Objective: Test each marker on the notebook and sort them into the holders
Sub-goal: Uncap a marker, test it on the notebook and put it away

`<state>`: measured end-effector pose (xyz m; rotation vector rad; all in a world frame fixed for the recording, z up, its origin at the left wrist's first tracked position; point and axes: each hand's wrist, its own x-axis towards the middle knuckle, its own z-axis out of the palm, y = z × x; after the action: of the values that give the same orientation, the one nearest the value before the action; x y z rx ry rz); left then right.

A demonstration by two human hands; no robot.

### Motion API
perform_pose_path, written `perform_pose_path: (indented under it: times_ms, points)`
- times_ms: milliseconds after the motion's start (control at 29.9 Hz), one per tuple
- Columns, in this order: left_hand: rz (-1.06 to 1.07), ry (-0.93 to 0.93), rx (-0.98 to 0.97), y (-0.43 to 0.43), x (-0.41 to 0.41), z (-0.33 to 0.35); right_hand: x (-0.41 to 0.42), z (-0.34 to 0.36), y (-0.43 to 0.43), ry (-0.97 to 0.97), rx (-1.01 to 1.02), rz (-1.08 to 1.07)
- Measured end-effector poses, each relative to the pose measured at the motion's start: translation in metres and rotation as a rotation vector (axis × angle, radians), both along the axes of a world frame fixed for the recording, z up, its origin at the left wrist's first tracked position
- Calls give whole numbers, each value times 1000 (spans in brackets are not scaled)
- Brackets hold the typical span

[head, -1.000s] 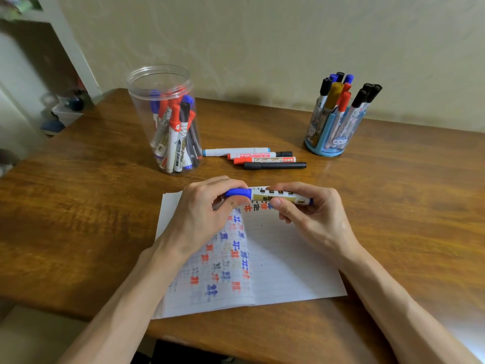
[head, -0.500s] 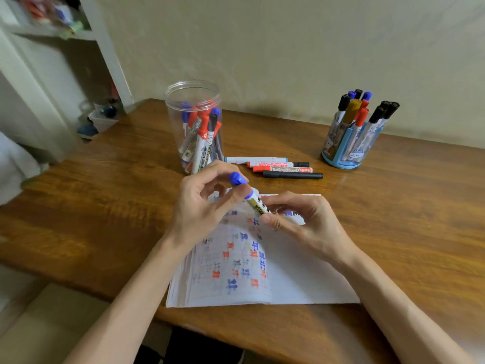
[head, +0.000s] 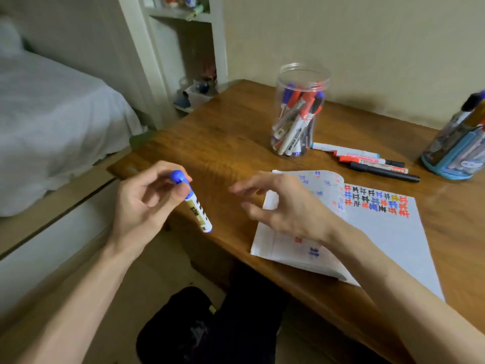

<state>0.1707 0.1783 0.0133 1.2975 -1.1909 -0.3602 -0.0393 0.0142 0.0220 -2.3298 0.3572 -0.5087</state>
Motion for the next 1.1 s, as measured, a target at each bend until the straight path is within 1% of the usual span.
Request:
perform_pose_path:
  times_ms: [167, 301, 401, 502, 635, 869, 970, 1103]
  points:
    - [101, 19, 61, 58, 17, -19, 50, -2, 21, -35, -63, 150]
    - [108, 23, 91, 92, 22, -32, 70, -5, 34, -68, -70, 209]
    - [111, 71, 103, 99, 19, -34, 74, -6, 40, -74, -67, 216]
    - [106, 78, 92, 88, 11, -28, 67, -6, 39, -83, -63, 194]
    - [34, 21, 113, 54, -7, -18, 40, -2, 25, -86, -41, 93]
    - [-126, -96, 84, -38, -61, -6, -43, 4, -16, -21, 18, -197]
    - [-218, -110, 71, -77, -89, -2, -87, 0, -32, -27, 19, -319]
    - [-290, -124, 85, -134, -122, 3, -136, -9, -52, -10, 13, -467]
